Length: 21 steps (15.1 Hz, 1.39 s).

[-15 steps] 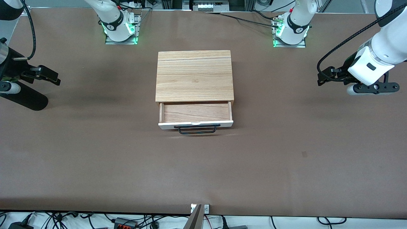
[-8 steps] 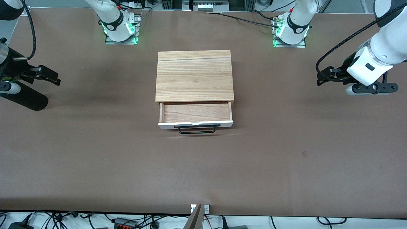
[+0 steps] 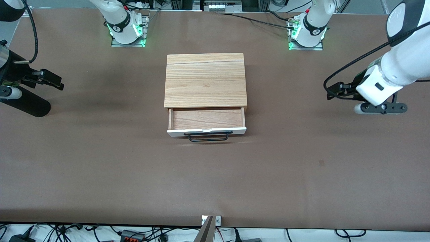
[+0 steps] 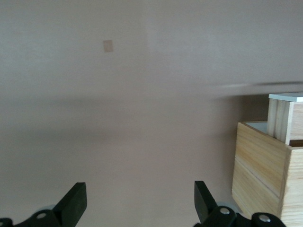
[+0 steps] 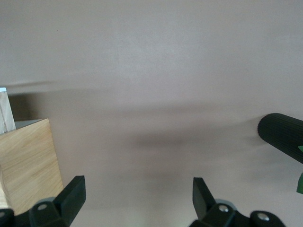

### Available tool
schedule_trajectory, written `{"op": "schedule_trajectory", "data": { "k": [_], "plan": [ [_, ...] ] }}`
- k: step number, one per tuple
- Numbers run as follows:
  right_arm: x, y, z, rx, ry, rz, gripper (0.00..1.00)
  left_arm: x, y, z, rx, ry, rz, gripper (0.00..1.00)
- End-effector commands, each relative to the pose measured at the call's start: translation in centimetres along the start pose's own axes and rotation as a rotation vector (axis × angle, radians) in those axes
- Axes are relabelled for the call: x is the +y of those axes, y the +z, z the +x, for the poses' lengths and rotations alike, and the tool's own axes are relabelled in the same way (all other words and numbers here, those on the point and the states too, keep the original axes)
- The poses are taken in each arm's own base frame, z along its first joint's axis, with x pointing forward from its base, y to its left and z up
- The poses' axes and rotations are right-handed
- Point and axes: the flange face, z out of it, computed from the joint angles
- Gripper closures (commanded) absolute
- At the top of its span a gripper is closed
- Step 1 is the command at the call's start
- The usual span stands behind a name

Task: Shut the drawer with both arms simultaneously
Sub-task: 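Move the left gripper toward the drawer front while the right gripper starts reaching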

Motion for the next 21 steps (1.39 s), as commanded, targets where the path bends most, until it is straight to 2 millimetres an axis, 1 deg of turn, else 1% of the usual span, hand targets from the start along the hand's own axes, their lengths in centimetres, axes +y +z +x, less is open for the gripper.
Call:
{"op": "schedule_trajectory", "data": {
  "k": [1,2,3,4,5,7,11,12,14,15,18,19,21],
  "plan": [
    [-0.2,-0.1,-0.2,-0.003,0.012,0.006,0.00,3.0,2.0,2.5,-0.034,0.047,-0.038,0.00],
    [-0.2,-0.1,-0.2,-0.003,0.012,0.006,0.00,4.4,3.5,3.1,-0.055,0.066,-0.039,0.00],
    [-0.2,0.0,-0.2,-0.004,0.014,0.006,0.00,5.3,4.5,4.2,-0.045,0.070,-0.045,0.00],
    [-0.2,0.0,-0.2,-0.004,0.012,0.006,0.00,6.1,6.2,5.6,-0.039,0.071,-0.050,0.00],
    [-0.2,0.0,-0.2,-0.004,0.014,0.006,0.00,7.0,7.4,6.3,-0.040,0.083,-0.055,0.00],
    [-0.2,0.0,-0.2,-0.004,0.012,0.006,0.00,7.6,8.4,7.2,-0.049,0.090,-0.063,0.00],
    [-0.2,-0.1,-0.2,-0.003,0.014,0.008,0.00,9.1,9.7,8.4,-0.017,0.104,-0.081,0.00],
    [-0.2,0.0,-0.2,-0.002,-0.003,0.006,0.00,9.1,10.1,8.5,-0.020,0.105,-0.081,0.00],
    [-0.4,-0.2,-0.2,0.001,-0.011,0.005,0.00,9.2,10.2,8.5,-0.022,0.106,-0.079,0.00],
    [-0.6,-0.1,-0.1,-0.002,-0.014,0.006,0.00,9.0,10.2,8.6,-0.022,0.101,-0.084,0.00],
    [-1.3,0.5,0.1,-0.012,-0.026,0.004,0.00,9.4,10.4,8.5,-0.025,0.105,-0.084,0.00],
    [-1.7,0.9,0.3,-0.019,-0.034,0.004,0.00,9.5,10.4,8.5,-0.025,0.108,-0.082,0.00],
    [-4.6,2.6,0.9,-0.042,-0.078,0.002,0.00,9.4,10.5,8.6,-0.026,0.108,-0.084,0.00]
  ]
}}
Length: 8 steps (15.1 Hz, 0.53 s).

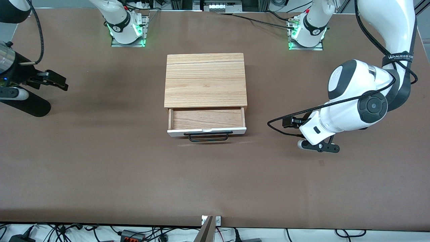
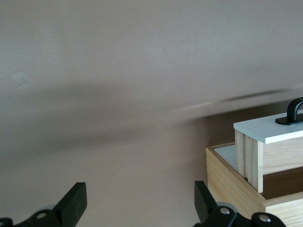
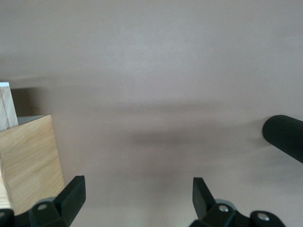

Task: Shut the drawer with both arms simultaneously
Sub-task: 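Move the left gripper toward the drawer front while the right gripper starts reaching, then bring both grippers down against the open drawer's white front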

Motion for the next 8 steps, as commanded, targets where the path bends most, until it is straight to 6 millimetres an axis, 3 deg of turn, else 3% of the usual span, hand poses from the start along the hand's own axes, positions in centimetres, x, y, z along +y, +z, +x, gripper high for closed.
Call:
{"op": "schedule_trajectory", "data": {
  "k": [1,7,8],
  "plan": [
    [-3.6,2.5,1.2,-0.035,-0.053,0.010,0.00,0.4,-0.2,0.5,0.005,-0.003,-0.011,0.00],
    [-11.4,9.0,5.3,0.055,-0.149,0.031,0.00,0.2,2.1,2.5,0.063,-0.001,-0.035,0.00],
    [-12.0,10.2,6.3,0.083,-0.152,0.036,0.00,0.3,2.4,2.8,0.074,-0.008,-0.041,0.00]
  ]
}}
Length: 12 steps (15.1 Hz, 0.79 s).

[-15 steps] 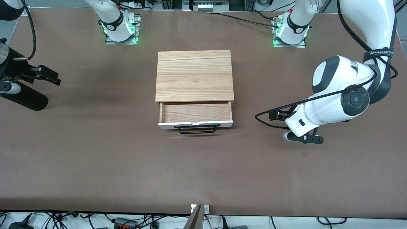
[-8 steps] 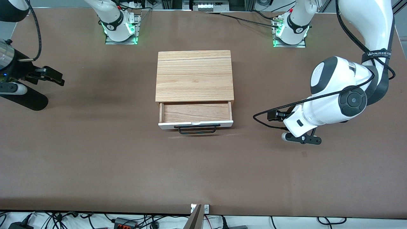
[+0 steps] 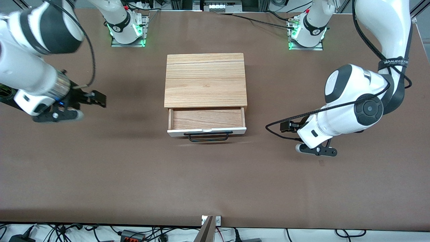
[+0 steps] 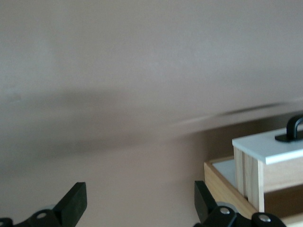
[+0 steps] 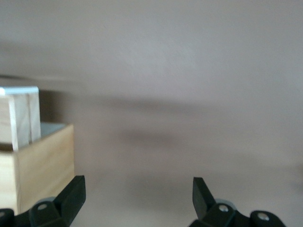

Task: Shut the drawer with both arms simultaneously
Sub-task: 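Bring both grippers down against the open drawer's white front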

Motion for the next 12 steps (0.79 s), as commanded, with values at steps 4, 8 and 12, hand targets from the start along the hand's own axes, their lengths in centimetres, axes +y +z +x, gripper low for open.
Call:
{"op": "schedule_trajectory", "data": {
  "k": [4,8,12],
  "plan": [
    [-4.8,6.2,4.4,0.153,0.071,0.068,0.00,2.0,2.6,2.3,0.087,0.012,-0.045,0.00],
    [-11.2,11.1,6.2,0.272,0.156,0.123,0.00,4.5,4.8,3.1,0.151,0.043,-0.069,0.00],
    [-15.5,15.3,6.6,0.333,0.124,0.152,0.00,6.7,6.7,3.1,0.154,0.027,-0.161,0.00]
  ]
}}
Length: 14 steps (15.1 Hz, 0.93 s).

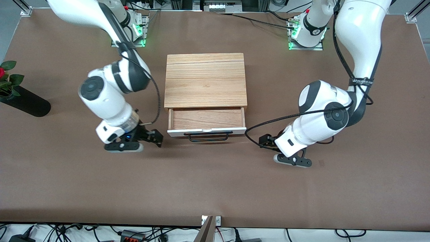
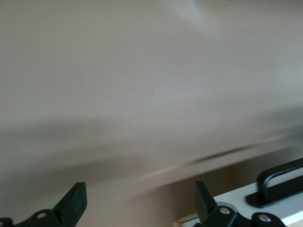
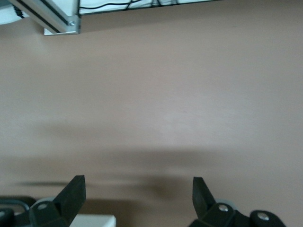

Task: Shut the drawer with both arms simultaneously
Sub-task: 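Bring both grippers down against the open drawer's white front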

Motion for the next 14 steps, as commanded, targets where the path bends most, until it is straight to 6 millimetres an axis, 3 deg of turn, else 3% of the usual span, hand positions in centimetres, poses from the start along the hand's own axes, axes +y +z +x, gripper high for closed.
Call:
{"op": "schedule_trajectory", "data": {
  "k": [1,6,10,14],
  "plan": [
    [-2.7,2.2,-1.6,-0.006,-0.020,0.014,0.00,1.5,1.1,0.0,-0.008,0.004,-0.041,0.00],
    [-3.9,3.6,-2.9,-0.036,-0.044,0.010,0.00,4.1,3.5,-1.1,-0.031,0.063,-0.032,0.00],
    [-4.9,4.4,-4.6,-0.104,-0.074,-0.012,0.00,4.1,4.8,-1.4,-0.040,0.066,-0.035,0.00],
    [-4.2,4.2,-5.6,-0.211,-0.079,-0.058,0.00,5.1,6.0,-2.4,-0.069,0.080,-0.030,0.00]
  ]
}}
